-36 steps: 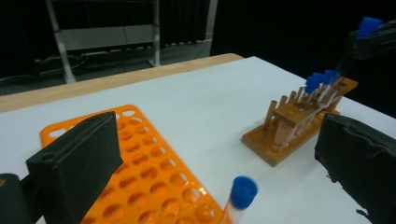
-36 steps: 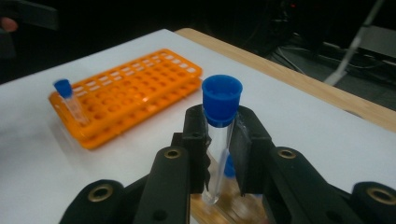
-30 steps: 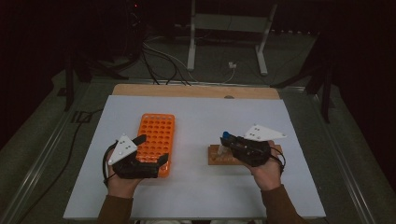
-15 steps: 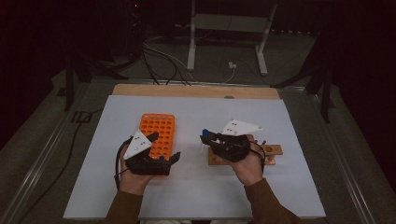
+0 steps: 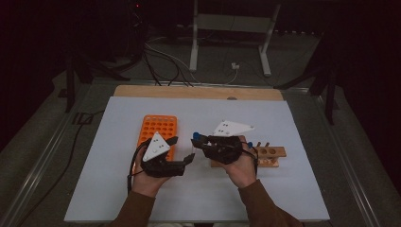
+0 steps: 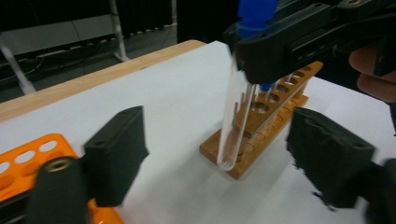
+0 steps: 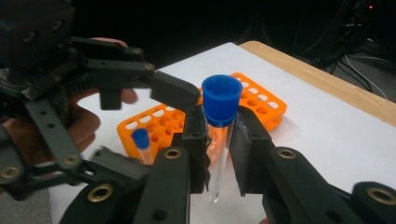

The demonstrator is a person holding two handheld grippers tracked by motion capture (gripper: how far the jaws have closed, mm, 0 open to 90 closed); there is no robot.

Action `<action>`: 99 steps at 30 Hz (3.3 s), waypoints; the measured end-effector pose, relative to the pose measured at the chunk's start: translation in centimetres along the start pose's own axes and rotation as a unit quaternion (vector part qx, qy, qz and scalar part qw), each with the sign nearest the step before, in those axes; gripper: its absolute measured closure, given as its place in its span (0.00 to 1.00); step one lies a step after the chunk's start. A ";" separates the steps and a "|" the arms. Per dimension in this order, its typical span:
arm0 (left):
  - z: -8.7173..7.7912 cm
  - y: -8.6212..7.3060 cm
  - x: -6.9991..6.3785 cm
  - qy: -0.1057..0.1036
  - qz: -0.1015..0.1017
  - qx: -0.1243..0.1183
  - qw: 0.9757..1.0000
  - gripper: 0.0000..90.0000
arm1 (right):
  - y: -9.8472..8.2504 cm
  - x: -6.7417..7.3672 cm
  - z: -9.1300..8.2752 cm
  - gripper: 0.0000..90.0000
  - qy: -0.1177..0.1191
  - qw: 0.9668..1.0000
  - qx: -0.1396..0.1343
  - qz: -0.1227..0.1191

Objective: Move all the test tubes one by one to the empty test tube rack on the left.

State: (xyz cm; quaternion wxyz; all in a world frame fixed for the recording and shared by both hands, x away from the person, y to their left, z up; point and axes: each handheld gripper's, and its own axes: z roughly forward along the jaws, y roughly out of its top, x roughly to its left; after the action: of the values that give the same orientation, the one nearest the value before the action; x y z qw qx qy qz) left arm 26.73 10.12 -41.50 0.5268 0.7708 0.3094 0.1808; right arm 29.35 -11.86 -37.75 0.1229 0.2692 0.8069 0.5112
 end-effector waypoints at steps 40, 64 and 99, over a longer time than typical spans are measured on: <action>-2.0 0.7 2.4 0.031 -0.010 -0.024 0.999 0.86 | -1.9 -0.1 -1.3 0.13 0.003 1.000 -0.009 0.012; -5.8 -5.2 4.8 0.075 -0.041 -0.014 0.996 0.86 | -3.4 -0.1 -2.6 0.10 -0.010 1.000 -0.011 0.003; -3.5 -9.1 3.3 0.073 -0.026 0.048 0.996 0.86 | -6.8 -1.0 -4.0 0.06 -0.012 1.000 -0.008 0.027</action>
State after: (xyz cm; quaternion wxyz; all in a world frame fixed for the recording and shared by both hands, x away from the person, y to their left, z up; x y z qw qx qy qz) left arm 24.46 17.11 -48.75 0.4696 0.7718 0.3750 0.2077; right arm 26.17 -17.72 -42.12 0.1210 0.2963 0.7937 0.5173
